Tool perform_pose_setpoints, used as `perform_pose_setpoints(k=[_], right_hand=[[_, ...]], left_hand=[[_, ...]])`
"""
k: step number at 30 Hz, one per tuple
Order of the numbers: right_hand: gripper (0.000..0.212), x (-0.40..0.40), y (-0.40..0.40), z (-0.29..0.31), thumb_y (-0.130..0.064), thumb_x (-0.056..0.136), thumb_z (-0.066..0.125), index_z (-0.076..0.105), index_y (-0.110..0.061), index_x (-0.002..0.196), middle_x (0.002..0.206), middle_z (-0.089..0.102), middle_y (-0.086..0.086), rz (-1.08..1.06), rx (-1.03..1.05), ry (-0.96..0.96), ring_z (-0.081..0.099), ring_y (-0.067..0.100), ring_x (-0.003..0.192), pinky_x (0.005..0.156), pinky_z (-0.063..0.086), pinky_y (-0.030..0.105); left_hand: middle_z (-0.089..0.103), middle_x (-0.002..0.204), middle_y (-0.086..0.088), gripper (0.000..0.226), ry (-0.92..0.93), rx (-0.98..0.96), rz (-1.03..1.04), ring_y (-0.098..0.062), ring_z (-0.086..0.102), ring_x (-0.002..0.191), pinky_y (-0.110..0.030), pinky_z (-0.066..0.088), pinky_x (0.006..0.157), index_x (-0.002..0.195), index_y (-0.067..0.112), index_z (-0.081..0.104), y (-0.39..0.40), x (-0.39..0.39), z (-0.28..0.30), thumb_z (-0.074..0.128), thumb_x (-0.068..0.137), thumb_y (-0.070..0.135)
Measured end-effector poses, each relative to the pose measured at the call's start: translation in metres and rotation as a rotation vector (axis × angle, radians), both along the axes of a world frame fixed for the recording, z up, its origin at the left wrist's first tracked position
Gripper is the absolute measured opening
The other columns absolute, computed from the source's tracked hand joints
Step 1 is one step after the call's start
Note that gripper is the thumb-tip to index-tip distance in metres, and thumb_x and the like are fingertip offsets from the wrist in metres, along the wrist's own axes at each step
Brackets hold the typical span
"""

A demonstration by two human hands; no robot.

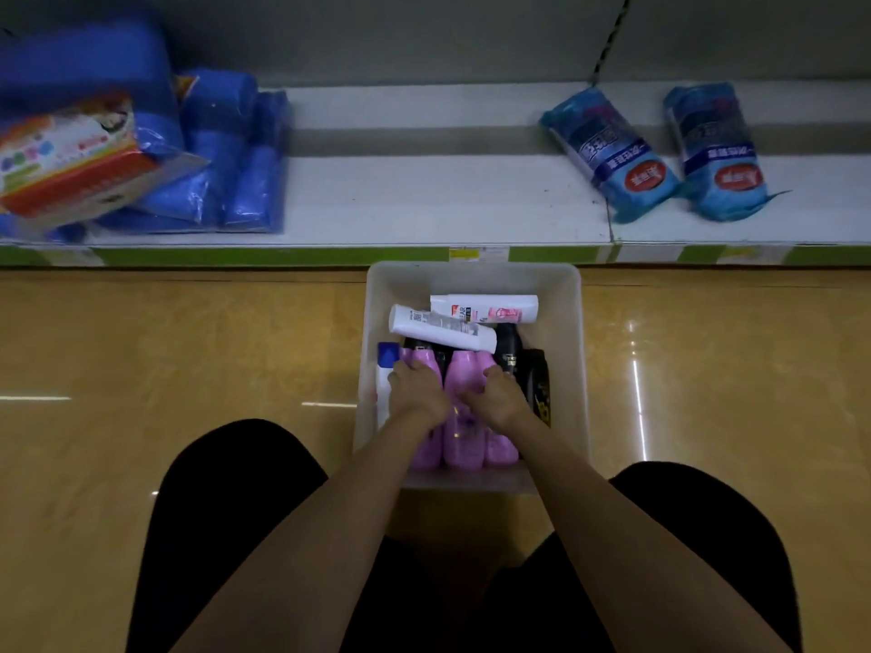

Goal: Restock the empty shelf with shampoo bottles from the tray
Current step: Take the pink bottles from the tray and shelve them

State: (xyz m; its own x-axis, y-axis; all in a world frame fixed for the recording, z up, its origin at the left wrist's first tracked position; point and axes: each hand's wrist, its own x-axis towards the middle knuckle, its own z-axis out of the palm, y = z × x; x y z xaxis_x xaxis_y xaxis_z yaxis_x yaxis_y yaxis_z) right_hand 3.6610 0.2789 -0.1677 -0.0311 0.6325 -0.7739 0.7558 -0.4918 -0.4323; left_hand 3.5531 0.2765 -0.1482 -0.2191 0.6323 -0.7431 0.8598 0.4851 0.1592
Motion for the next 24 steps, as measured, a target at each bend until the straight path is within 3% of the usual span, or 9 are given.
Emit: perform_pose_setpoints(k=[4, 9, 16, 24], right_hand=[[0.055, -0.009, 0.011, -0.013, -0.027, 0.087, 0.058, 0.041, 0.000, 0.131, 0.131, 0.050, 0.023, -0.049, 0.016, -0.014, 0.049, 0.036, 0.121, 0.097, 0.041, 0.036], [0.053, -0.003, 0.015, -0.021, -0.020, 0.086, 0.060, 0.040, 0.000, 0.132, 0.126, 0.052, 0.024, -0.029, -0.017, -0.006, 0.053, 0.036, 0.115, 0.090, 0.046, 0.036], [0.055, 0.002, 0.018, -0.026, -0.021, 0.088, 0.058, 0.038, -0.001, 0.135, 0.132, 0.046, 0.022, 0.014, -0.012, -0.016, 0.050, 0.035, 0.118, 0.094, 0.044, 0.037], [0.075, 0.002, 0.021, -0.032, -0.024, 0.078, 0.073, 0.032, -0.009, 0.138, 0.133, 0.045, 0.021, 0.030, -0.085, -0.020, 0.046, 0.035, 0.124, 0.098, 0.046, 0.040]], left_hand=[[0.016, 0.146, -0.022, 0.083, 0.082, 0.084, -0.011, -0.032, 0.030, 0.131, -0.035, 0.033, 0.108, 0.142, -0.009, 0.014, -0.004, 0.006, -0.022, 0.066, 0.083, 0.017], [0.019, 0.146, -0.014, 0.061, 0.080, 0.141, 0.043, -0.030, 0.039, 0.126, -0.035, 0.039, 0.101, 0.142, -0.003, 0.020, -0.003, 0.000, -0.031, 0.050, 0.089, -0.001], [0.022, 0.140, -0.018, 0.068, 0.086, 0.129, -0.049, -0.029, 0.036, 0.127, -0.032, 0.036, 0.108, 0.137, -0.009, 0.026, 0.008, -0.005, -0.035, 0.062, 0.084, 0.016], [0.039, 0.136, -0.018, 0.054, 0.139, 0.184, -0.195, -0.030, 0.039, 0.124, -0.031, 0.032, 0.105, 0.132, 0.003, 0.030, 0.006, -0.009, -0.044, 0.058, 0.087, 0.016]])
